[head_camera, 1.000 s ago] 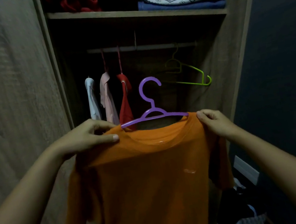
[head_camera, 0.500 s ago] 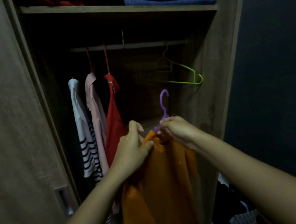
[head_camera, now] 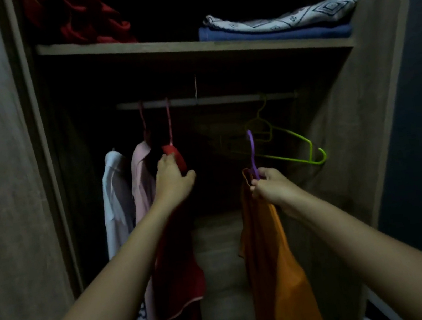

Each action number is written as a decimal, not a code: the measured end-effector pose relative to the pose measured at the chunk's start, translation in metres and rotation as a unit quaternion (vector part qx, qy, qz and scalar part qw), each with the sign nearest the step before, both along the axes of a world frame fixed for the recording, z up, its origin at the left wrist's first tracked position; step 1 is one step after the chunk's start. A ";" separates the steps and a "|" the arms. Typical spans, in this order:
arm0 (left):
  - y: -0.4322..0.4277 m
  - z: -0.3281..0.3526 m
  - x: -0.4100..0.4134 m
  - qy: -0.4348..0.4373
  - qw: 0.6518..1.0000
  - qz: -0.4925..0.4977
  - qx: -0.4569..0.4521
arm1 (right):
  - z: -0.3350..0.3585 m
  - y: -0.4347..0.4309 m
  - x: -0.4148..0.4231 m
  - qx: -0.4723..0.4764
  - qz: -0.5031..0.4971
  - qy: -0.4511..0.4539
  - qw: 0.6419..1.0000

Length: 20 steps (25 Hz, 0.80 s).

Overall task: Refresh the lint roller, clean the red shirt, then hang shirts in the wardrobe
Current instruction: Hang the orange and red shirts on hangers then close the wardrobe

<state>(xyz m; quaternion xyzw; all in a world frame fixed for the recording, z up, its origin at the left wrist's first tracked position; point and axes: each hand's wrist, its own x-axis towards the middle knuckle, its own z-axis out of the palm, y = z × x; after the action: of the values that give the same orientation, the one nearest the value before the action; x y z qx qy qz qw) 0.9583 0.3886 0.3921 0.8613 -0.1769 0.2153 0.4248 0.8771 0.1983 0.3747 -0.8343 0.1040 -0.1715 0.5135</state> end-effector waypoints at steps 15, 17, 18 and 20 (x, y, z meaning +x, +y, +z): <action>-0.056 0.016 0.044 0.144 0.988 -0.041 -0.035 | 0.106 -0.044 0.134 -0.196 0.049 -0.039 0.979; -0.053 0.021 0.038 0.135 0.990 -0.040 -0.018 | 0.115 -0.041 0.150 -0.250 0.043 -0.024 0.967; -0.051 0.023 0.036 0.134 0.990 -0.036 -0.011 | 0.117 -0.040 0.156 -0.274 0.046 -0.007 0.961; -0.048 0.026 0.034 0.136 0.990 -0.036 -0.002 | 0.117 -0.037 0.164 -0.310 0.045 0.034 0.949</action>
<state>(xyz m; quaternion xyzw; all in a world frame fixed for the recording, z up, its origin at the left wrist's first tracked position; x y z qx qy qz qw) 0.9927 0.3406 0.4176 0.8750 -0.1481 0.0805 0.4538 1.0409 0.1612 0.4921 -0.9615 0.0255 -0.1440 0.2328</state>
